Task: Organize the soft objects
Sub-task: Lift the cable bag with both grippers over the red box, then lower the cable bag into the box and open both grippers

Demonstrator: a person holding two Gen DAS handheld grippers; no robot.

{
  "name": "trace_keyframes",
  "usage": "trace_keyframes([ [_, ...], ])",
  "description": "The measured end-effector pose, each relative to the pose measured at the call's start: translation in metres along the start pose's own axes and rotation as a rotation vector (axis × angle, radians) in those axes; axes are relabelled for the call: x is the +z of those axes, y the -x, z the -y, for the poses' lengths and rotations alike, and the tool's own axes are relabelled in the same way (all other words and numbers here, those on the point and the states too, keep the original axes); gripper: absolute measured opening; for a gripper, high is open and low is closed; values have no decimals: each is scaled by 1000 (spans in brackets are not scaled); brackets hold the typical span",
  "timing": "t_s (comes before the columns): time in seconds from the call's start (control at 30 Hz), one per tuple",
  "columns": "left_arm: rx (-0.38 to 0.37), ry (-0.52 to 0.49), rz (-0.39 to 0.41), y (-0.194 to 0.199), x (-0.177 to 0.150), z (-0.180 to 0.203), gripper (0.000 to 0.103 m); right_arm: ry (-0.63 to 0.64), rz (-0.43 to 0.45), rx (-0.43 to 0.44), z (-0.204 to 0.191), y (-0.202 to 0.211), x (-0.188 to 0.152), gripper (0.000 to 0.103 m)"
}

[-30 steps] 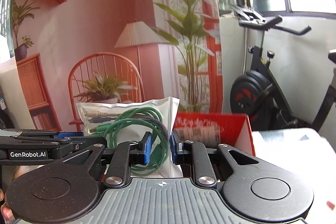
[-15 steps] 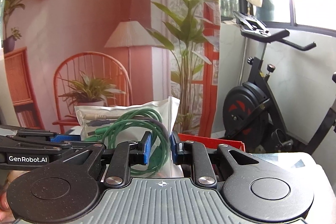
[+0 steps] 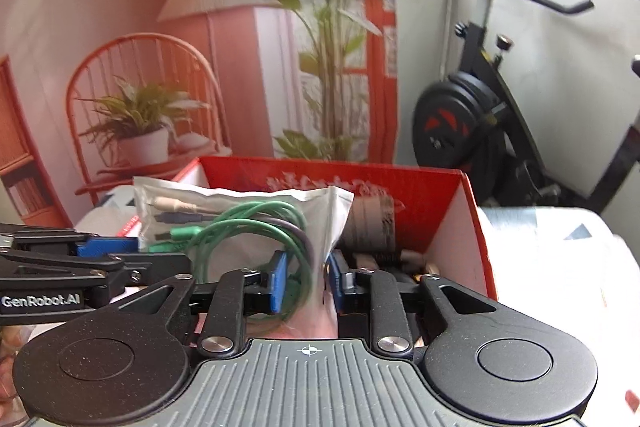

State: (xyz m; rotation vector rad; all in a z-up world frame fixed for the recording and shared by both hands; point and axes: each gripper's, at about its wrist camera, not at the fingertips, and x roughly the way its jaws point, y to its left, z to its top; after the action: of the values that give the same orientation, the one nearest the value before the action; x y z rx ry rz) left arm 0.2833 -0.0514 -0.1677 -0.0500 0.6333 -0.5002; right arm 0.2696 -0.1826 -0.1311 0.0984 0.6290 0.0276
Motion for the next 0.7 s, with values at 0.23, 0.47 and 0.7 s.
trace_keyframes([
  [0.23,23,-7,41,21,5,-2,62,7,20,-48,4,10,-8,36],
  [0.47,29,-63,70,43,2,11,81,47,50,-71,3,35,-14,62],
  [0.7,58,-77,75,67,-13,13,98,51,77,-84,5,61,-33,101],
])
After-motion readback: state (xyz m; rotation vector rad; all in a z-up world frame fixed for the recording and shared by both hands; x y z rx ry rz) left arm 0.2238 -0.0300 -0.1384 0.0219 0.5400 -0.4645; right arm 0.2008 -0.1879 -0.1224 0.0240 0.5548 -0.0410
